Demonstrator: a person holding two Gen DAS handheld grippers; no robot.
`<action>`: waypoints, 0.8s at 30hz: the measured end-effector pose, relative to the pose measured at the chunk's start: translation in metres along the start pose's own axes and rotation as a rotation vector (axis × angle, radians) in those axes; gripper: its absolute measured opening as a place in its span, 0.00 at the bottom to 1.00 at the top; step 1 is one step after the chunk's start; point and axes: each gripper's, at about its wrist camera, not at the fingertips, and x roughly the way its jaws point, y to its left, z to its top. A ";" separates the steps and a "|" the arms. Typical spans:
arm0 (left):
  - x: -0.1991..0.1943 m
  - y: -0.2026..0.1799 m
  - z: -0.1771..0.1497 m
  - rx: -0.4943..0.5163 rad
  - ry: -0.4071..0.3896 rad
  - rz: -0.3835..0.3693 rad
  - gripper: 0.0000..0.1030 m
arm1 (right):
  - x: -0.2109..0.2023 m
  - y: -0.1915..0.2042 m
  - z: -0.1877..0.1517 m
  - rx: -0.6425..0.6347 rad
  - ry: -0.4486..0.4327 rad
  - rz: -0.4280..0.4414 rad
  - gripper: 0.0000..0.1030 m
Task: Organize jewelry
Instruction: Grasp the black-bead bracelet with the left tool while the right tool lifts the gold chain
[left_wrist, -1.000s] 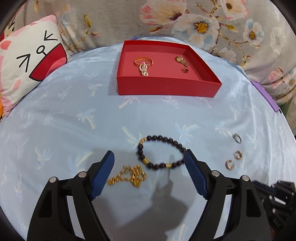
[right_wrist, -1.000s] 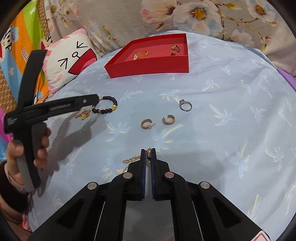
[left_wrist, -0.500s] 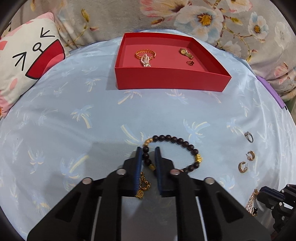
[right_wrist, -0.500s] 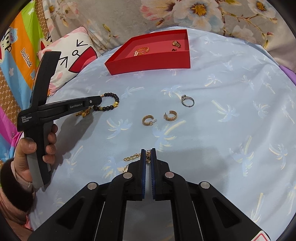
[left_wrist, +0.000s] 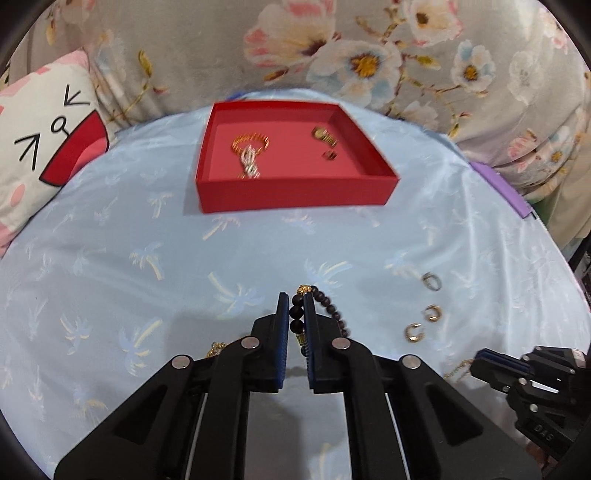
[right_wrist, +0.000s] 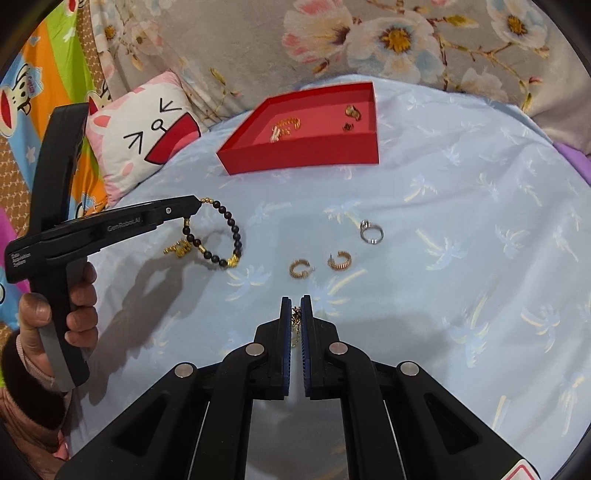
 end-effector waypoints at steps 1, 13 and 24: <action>-0.005 -0.003 0.003 0.006 -0.009 -0.008 0.07 | -0.006 0.001 0.004 -0.006 -0.014 0.000 0.04; -0.048 -0.017 0.046 0.038 -0.099 -0.081 0.07 | -0.054 0.009 0.076 -0.099 -0.173 -0.039 0.04; -0.038 -0.004 0.114 0.041 -0.164 -0.057 0.07 | -0.044 0.009 0.165 -0.138 -0.224 -0.030 0.04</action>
